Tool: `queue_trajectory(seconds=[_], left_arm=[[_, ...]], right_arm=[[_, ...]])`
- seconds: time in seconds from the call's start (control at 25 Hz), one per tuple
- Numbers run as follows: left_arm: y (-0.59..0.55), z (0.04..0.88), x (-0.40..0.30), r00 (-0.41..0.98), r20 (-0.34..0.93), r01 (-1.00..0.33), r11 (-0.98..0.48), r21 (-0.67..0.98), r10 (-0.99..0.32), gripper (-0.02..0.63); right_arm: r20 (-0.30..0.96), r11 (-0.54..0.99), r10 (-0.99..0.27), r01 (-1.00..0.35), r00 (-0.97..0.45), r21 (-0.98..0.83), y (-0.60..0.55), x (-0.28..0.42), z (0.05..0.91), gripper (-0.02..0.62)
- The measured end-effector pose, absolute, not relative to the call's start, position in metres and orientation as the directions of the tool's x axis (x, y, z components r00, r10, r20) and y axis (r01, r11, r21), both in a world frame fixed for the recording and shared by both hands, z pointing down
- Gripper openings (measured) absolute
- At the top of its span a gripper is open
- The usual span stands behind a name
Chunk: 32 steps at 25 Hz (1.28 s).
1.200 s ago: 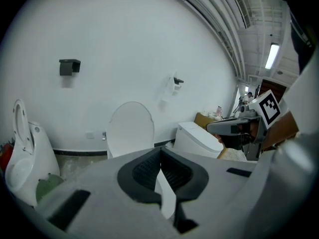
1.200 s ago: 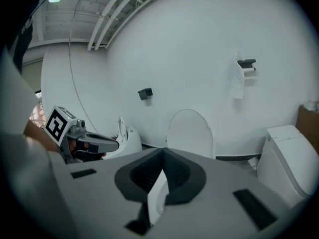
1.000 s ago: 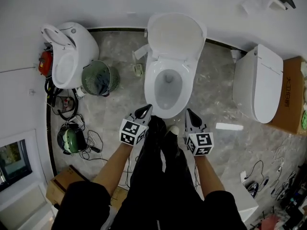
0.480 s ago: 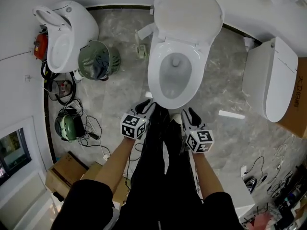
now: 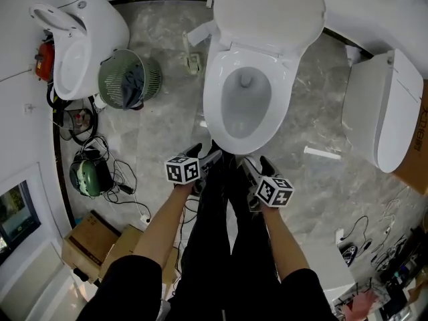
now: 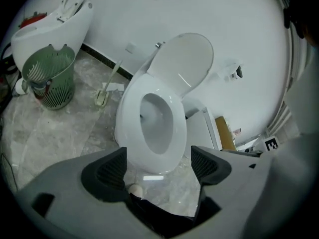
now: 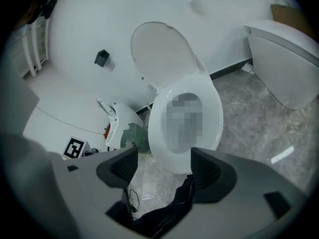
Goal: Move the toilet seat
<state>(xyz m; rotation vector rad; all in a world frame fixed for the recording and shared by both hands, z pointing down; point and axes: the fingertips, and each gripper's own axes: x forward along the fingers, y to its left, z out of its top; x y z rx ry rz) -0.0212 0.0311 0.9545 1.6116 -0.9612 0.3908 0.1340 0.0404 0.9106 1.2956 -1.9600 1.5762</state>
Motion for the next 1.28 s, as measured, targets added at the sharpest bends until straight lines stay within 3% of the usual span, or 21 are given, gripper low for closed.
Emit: queue_trajectory(seconds=[0.32, 0.68, 0.92, 1.08, 1.28], left_arm=[[0.033, 1.017, -0.006, 0.666, 0.689, -0.719, -0.001, 0.695, -0.285, 0.434], [0.014, 1.060, 0.004, 0.703, 0.651, -0.655, 0.096, 0.750, -0.286, 0.429], [0.016, 1.060, 0.003, 0.698, 0.656, -0.653, 0.118, 0.748, -0.288, 0.390], [0.017, 1.053, 0.005, 0.702, 0.662, -0.672, 0.063, 0.738, -0.265, 0.391], [0.012, 1.035, 0.006, 0.712, 0.638, -0.635, 0.118, 0.763, -0.293, 0.399]], right_arm=[[0.719, -0.189, -0.439, -0.727, -0.539, -0.660, 0.042, 0.145, 0.979, 0.341], [0.742, -0.371, -0.392, -0.644, -0.544, -0.669, 0.041, 0.150, 1.049, 0.359], [0.751, -0.432, -0.409, -0.614, -0.519, -0.660, 0.034, 0.142, 1.069, 0.373], [0.770, -0.457, -0.383, -0.619, -0.511, -0.639, 0.035, 0.141, 1.067, 0.337], [0.759, -0.477, -0.393, -0.591, -0.519, -0.651, 0.037, 0.147, 1.053, 0.272]])
